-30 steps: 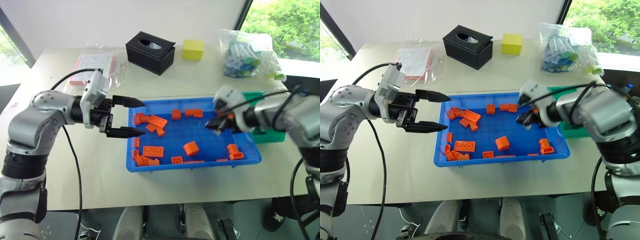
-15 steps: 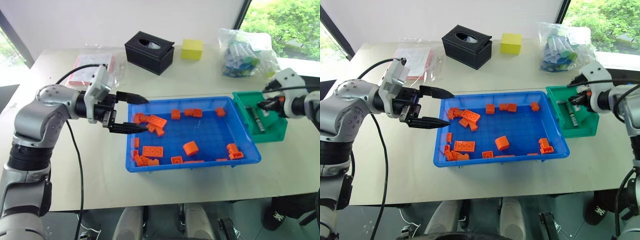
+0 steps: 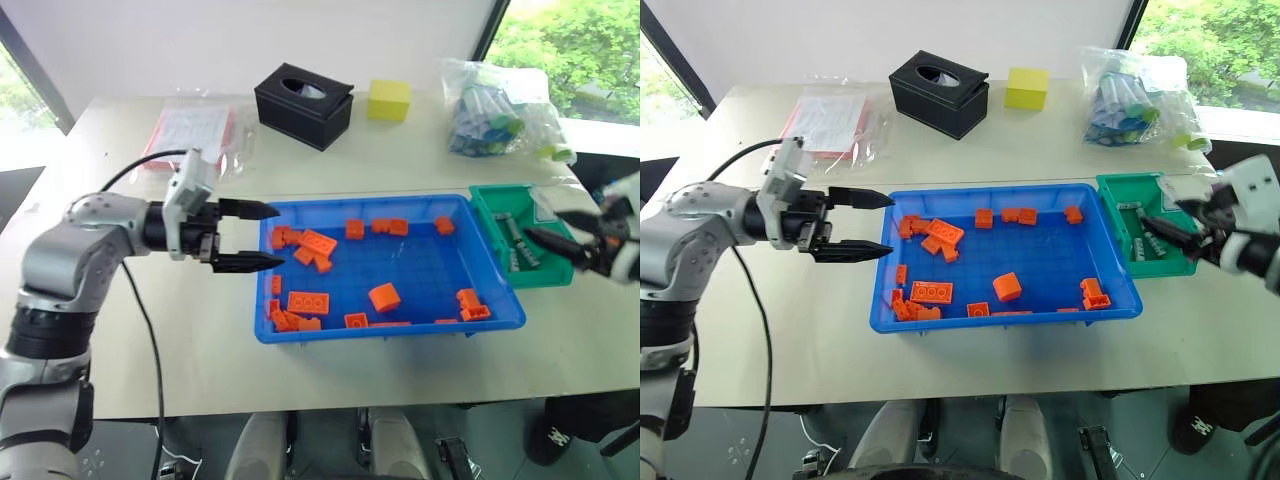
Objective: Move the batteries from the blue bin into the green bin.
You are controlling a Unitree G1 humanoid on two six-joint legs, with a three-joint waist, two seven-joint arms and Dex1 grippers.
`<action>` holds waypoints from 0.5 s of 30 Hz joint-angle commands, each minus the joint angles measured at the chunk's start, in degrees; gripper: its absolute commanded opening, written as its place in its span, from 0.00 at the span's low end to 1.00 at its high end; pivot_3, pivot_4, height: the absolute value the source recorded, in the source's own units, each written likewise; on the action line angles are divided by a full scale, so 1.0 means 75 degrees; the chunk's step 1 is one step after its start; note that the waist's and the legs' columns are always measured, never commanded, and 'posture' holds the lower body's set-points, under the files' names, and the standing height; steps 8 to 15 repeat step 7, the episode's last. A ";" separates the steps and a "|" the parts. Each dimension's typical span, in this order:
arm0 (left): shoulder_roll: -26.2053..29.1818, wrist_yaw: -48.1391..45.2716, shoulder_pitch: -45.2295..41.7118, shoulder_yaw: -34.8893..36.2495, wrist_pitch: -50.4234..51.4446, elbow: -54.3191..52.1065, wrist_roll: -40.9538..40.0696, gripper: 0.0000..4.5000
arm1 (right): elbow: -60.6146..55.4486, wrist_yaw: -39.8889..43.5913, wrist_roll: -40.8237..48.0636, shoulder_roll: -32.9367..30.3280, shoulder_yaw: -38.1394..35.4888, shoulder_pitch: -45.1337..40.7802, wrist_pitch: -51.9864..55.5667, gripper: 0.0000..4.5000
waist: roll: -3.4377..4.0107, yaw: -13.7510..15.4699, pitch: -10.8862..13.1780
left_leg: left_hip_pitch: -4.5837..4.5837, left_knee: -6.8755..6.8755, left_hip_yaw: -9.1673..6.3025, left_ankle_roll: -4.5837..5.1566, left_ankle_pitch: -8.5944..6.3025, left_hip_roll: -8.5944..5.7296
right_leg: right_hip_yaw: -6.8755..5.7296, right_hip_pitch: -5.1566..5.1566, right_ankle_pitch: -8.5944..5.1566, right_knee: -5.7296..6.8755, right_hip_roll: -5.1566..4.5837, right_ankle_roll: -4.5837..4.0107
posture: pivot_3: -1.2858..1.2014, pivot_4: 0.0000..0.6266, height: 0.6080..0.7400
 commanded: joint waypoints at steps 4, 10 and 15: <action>0.0424 0.0284 0.0443 0.0821 0.0315 -0.0227 -0.0297 1.00 | -0.0932 0.1479 0.0903 0.0295 -0.1798 0.1519 -0.0669 0.73 | 0.0001 -0.0009 -0.0002 | 0.0021 0.0000 0.0005 -0.0001 -0.0001 0.0008 | 0.0002 0.0013 -0.0015 -0.0005 0.0001 -0.0027 | 0.52 0.24 0.64; 0.0477 0.0397 0.0664 0.1033 0.0392 -0.0246 -0.0398 1.00 | -0.0866 0.1782 0.0913 0.0376 -0.1935 0.2012 -0.0929 0.73 | 0.0003 0.0005 -0.0002 | 0.0024 0.0001 0.0001 -0.0002 -0.0001 0.0008 | 0.0001 0.0018 -0.0015 -0.0005 -0.0001 -0.0030 | 0.52 0.24 0.64; 0.0477 0.0397 0.0664 0.1033 0.0392 -0.0246 -0.0398 1.00 | -0.0866 0.1782 0.0913 0.0376 -0.1935 0.2012 -0.0929 0.73 | 0.0003 0.0005 -0.0002 | 0.0024 0.0001 0.0001 -0.0002 -0.0001 0.0008 | 0.0001 0.0018 -0.0015 -0.0005 -0.0001 -0.0030 | 0.52 0.24 0.64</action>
